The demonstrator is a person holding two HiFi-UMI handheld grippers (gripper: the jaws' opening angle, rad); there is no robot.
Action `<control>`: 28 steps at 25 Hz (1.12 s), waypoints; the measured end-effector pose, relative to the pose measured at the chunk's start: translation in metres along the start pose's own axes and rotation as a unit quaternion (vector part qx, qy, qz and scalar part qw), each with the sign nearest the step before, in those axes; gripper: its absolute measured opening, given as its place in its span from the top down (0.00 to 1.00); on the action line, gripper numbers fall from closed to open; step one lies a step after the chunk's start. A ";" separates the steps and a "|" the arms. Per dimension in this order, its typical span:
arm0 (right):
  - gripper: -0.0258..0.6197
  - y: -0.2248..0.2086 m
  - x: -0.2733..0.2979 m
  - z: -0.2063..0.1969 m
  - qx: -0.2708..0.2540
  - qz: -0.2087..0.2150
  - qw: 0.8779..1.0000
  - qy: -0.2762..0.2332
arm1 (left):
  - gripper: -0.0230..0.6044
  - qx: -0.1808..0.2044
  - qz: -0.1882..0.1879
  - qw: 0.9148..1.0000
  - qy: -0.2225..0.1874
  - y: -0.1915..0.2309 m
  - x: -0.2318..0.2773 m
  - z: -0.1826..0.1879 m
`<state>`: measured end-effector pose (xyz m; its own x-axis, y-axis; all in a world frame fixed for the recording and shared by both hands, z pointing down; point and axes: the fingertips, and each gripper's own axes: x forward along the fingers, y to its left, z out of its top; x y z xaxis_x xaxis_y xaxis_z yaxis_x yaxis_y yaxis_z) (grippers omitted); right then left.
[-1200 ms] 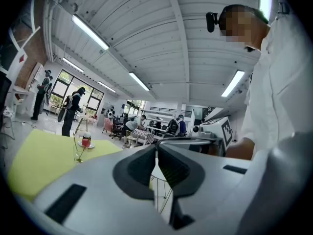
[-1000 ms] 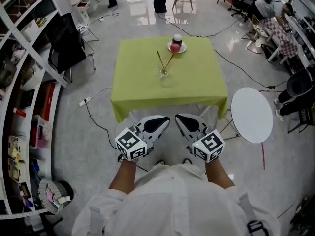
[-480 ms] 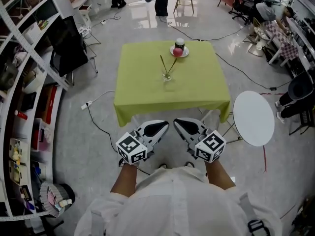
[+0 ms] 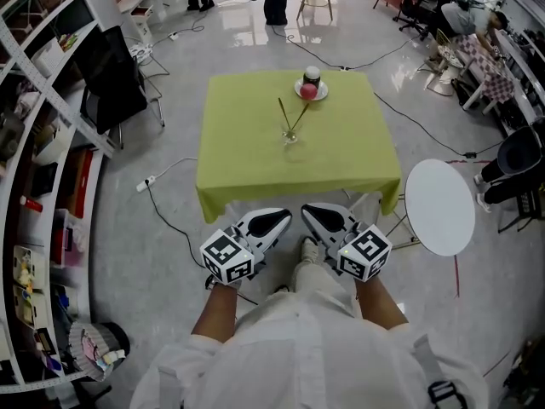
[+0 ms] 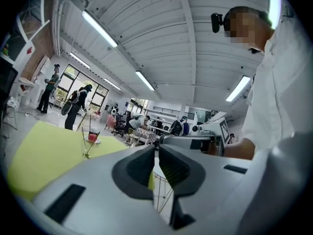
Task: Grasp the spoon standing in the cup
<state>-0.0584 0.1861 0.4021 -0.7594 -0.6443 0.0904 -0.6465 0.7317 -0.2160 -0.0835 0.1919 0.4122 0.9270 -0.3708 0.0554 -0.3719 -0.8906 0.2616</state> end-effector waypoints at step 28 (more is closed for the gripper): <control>0.95 -0.204 0.072 0.017 0.027 0.021 0.998 0.047 | 0.93 -0.056 0.060 0.996 0.046 0.158 0.133 0.014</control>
<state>0.0197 -0.0134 0.4365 -0.7906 -0.5881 0.1708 -0.6114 0.7424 -0.2738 -0.0194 -0.0022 0.4473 0.8784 -0.4429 0.1797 -0.4778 -0.8046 0.3525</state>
